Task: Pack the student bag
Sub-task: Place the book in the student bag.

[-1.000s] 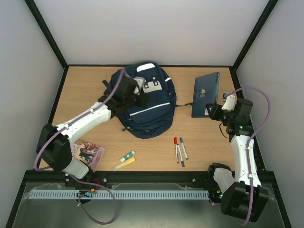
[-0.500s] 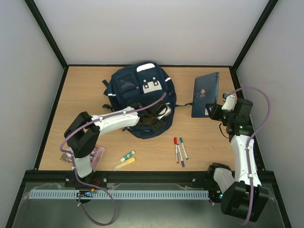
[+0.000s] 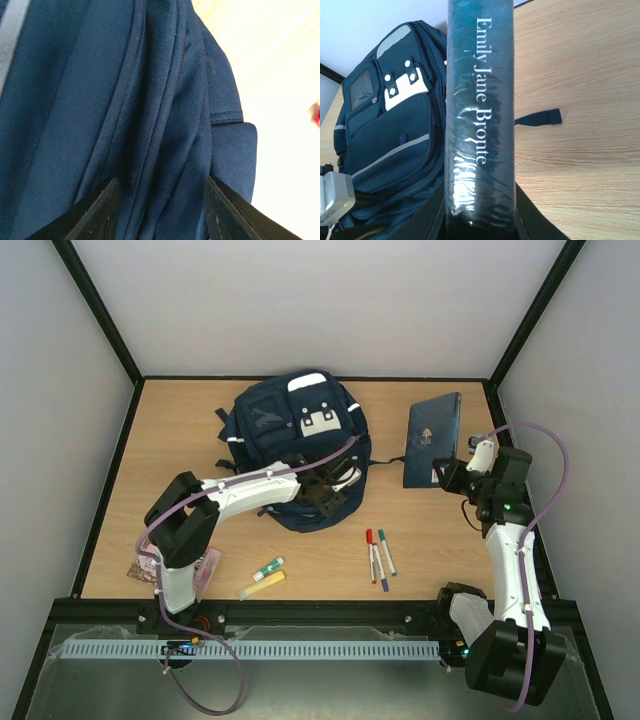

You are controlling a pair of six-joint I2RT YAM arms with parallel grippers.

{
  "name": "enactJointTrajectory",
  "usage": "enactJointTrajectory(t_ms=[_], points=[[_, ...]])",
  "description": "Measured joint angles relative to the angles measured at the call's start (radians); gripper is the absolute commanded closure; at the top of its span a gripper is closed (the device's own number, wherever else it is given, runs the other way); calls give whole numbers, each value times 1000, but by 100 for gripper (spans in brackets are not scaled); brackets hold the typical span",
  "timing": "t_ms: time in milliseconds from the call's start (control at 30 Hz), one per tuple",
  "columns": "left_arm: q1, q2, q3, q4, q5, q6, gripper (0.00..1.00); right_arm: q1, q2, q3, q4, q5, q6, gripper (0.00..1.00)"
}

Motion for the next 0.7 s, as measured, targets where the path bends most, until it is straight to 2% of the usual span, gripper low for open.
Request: enactJointTrajectory(t_ms=[167, 333, 433, 567, 700], points=[[0, 25, 12, -24, 13, 3, 46, 0, 2, 0, 0, 0, -2, 99], [0, 25, 12, -42, 15, 3, 49, 0, 2, 0, 0, 0, -3, 99], [0, 23, 9, -47, 13, 3, 55, 0, 4, 0, 0, -1, -3, 99], [0, 14, -1, -53, 2, 5, 68, 0, 11, 0, 0, -4, -3, 99], [0, 11, -3, -64, -6, 0, 74, 0, 15, 0, 0, -5, -3, 99]])
